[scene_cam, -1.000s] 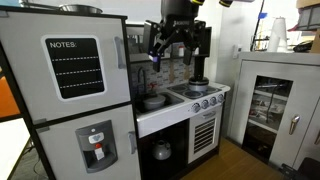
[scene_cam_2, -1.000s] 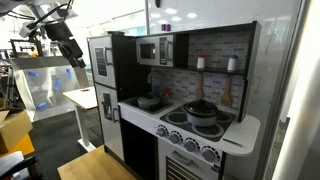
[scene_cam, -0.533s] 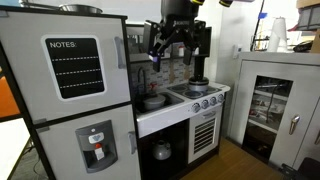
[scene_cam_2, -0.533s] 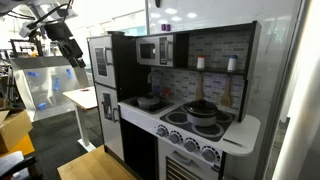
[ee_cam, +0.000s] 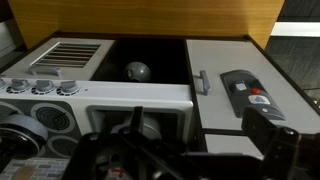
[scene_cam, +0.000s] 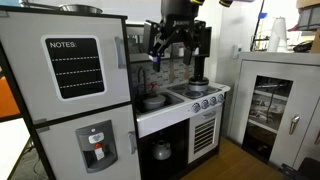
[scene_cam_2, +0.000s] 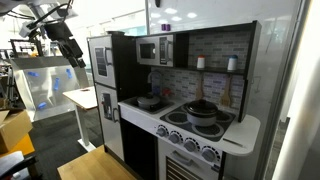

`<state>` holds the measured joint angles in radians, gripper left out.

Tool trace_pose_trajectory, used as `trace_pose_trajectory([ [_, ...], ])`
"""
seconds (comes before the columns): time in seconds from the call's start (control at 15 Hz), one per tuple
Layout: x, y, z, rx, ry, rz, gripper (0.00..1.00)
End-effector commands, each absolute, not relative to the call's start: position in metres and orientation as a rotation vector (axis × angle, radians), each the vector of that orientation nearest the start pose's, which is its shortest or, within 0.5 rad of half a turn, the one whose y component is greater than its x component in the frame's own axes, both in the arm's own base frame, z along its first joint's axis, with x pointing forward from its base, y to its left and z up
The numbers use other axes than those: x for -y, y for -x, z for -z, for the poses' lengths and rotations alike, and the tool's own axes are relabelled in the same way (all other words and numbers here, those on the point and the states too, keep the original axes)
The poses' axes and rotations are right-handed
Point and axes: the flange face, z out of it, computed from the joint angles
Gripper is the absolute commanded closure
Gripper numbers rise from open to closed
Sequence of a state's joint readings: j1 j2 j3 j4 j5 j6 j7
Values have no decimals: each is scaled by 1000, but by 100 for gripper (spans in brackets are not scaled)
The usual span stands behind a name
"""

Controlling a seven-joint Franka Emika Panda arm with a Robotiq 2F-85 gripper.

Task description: Open the microwave door

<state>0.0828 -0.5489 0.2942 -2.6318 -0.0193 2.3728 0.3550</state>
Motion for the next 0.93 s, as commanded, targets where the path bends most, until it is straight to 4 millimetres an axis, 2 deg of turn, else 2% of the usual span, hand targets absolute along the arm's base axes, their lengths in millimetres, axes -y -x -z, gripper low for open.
trace_pose_trajectory([
  [0.0, -147, -370, -444, 22, 3169, 493, 0],
  [0.13, -147, -370, -444, 22, 3169, 493, 0],
  [0.33, -141, -385, -449, 43, 3170, 512, 0],
  [0.6, -118, -406, -459, 26, 3193, 534, 0],
  [0.87, -97, -425, -456, 8, 3186, 507, 0],
])
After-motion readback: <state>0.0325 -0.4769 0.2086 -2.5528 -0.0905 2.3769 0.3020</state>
